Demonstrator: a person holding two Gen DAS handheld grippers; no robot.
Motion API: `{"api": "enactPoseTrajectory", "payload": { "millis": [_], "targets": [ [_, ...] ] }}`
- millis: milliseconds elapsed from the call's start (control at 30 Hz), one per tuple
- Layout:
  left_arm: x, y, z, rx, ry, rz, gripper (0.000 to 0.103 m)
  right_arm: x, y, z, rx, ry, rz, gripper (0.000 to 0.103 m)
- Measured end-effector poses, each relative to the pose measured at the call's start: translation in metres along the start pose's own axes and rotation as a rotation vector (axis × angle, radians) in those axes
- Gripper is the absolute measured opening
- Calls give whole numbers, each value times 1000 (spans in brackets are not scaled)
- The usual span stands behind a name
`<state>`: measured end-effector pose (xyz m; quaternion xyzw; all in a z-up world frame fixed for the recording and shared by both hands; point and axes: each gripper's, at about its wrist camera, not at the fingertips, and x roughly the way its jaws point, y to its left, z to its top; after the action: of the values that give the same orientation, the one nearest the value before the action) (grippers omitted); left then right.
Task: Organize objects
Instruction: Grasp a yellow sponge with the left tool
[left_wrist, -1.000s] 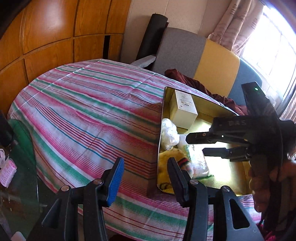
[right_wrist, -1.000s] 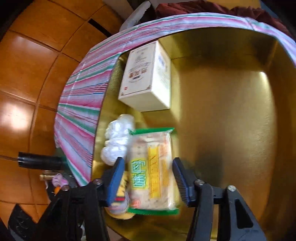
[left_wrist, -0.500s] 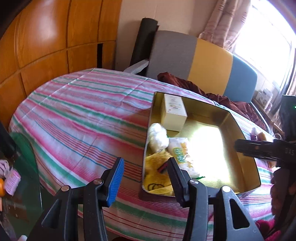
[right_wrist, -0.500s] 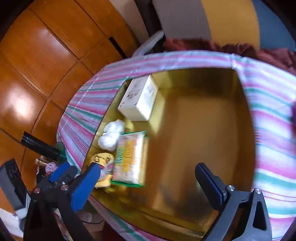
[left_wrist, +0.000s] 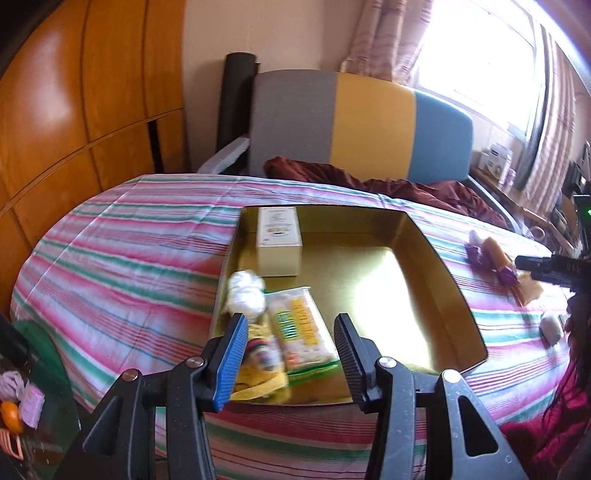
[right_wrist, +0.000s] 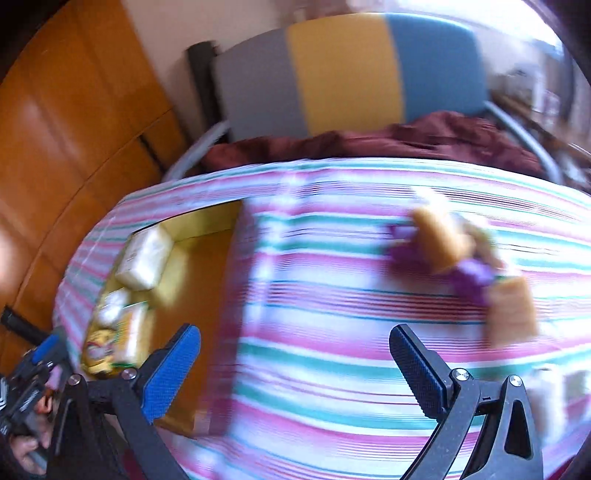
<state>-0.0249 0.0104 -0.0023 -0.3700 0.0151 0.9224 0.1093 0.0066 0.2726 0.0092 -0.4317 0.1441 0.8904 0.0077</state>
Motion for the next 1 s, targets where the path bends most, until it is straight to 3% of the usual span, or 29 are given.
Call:
{"api": "enactPoseTrajectory", "payload": {
  "millis": [167,300,367,433,600,833,1000],
  "targets": [
    [7,-32,7,50,26,-83,49,-36,-93,5,170,-87,-127,103],
    [16,-64,13,76,69,-161,49,-55,-170,-7,380,-165,-261,103],
    [20,-84,16,109,83,-198,49,-59,-205,-21,537,-180,-263,103],
    [23,-108,19,146,93,-237,49,-62,-232,-33,701,-192,-212,103],
    [35,-164,28,211,133,-318,49,-60,-249,-41,808,-177,-148,103],
    [63,-227,54,218,194,-426,49,-54,-229,-33,749,-162,-85,103],
    [96,-265,73,224,223,-461,49,-50,-223,-31,713,-152,-50,103]
  ]
}}
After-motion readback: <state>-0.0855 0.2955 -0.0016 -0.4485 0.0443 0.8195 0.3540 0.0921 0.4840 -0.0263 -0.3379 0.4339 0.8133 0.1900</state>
